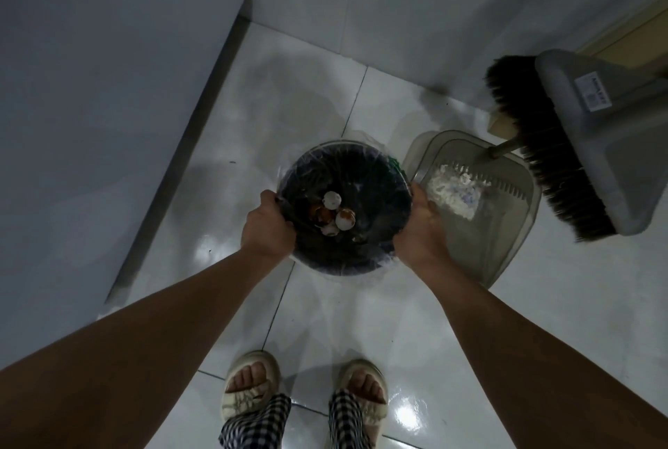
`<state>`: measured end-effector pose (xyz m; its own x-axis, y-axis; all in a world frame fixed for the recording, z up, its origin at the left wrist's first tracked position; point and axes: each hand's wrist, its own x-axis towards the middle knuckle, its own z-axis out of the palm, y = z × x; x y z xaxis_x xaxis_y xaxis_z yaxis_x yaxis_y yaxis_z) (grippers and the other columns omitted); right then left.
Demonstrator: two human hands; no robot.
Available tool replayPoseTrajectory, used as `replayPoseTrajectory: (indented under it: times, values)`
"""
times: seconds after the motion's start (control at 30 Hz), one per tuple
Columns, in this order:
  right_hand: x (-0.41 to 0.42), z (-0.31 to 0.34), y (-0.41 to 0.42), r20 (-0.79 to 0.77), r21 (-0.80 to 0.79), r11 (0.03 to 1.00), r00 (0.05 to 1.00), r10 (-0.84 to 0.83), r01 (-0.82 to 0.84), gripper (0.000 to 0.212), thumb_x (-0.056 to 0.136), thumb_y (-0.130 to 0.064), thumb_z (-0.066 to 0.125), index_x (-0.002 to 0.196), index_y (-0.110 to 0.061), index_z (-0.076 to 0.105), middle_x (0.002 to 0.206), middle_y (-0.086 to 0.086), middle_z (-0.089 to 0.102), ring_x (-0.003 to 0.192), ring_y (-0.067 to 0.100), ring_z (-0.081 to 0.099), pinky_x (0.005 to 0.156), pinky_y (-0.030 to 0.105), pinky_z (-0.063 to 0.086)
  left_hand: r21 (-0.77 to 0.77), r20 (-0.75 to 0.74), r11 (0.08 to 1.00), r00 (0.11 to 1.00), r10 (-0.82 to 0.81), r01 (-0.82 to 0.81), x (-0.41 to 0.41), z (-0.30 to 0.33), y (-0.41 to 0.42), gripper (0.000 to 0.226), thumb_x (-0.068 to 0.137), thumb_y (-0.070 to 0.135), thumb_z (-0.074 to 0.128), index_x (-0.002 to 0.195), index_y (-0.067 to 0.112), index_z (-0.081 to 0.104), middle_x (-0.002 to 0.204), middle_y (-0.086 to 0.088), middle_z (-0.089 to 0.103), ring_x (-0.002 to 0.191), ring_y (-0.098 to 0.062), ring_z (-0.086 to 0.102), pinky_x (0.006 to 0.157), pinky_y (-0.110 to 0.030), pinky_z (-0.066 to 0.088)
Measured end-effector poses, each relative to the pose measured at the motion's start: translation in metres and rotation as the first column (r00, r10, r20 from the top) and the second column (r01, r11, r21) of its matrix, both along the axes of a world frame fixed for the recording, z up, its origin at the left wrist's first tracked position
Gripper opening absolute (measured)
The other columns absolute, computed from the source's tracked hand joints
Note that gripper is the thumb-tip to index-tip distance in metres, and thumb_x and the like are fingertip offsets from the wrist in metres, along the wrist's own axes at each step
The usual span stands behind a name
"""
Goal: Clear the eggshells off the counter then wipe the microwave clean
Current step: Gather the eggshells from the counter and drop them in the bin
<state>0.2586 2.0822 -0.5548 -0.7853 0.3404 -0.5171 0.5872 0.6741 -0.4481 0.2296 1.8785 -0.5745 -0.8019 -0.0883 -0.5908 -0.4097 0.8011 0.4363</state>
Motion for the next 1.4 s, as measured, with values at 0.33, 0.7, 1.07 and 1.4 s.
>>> replayPoseTrajectory:
  times: [0.33,0.7,1.07,1.4]
  values:
    - [0.008,0.145,-0.017,-0.020,-0.037,0.999,1.000,0.021,-0.022,0.068,0.078,0.007,0.059,0.138,-0.012,0.034,0.121,0.022,0.052,0.110,0.038,0.053,0.095,0.040,0.045,0.022,-0.022,0.999,0.999,0.030,-0.029,0.006,0.142,-0.023,0.028,0.089,0.010,0.051,0.115,0.005,0.042,0.105,-0.024,0.060,0.092,-0.040,0.058,0.067,-0.034,0.042]
    - [0.036,0.337,-0.052,-0.116,0.058,0.997,0.992,0.047,-0.041,0.058,0.082,0.000,0.057,0.134,-0.017,0.039,0.115,0.017,0.059,0.103,0.035,0.057,0.082,0.033,0.045,0.043,-0.131,0.999,0.991,0.037,-0.032,0.033,0.333,-0.062,0.029,0.087,0.011,0.053,0.114,0.004,0.045,0.107,-0.025,0.061,0.099,-0.042,0.058,0.076,-0.038,0.045]
    - [0.089,0.461,-0.078,-0.197,0.094,0.973,0.954,0.228,-0.213,0.051,0.081,0.003,0.055,0.129,-0.012,0.044,0.110,0.018,0.061,0.100,0.037,0.058,0.083,0.045,0.051,0.074,-0.259,0.985,0.951,0.169,-0.155,0.115,0.452,-0.099,0.026,0.087,0.015,0.057,0.111,0.009,0.050,0.102,-0.020,0.064,0.094,-0.036,0.060,0.070,-0.030,0.039]
    - [0.179,0.533,-0.131,-0.251,0.111,0.915,0.880,0.403,-0.387,0.045,0.082,-0.007,0.059,0.124,-0.016,0.047,0.102,0.016,0.065,0.093,0.034,0.061,0.080,0.036,0.052,0.144,-0.260,0.917,0.880,0.398,-0.372,0.252,0.533,-0.154,0.020,0.085,0.013,0.059,0.103,0.011,0.051,0.090,-0.013,0.061,0.080,-0.032,0.064,0.074,-0.041,0.057]
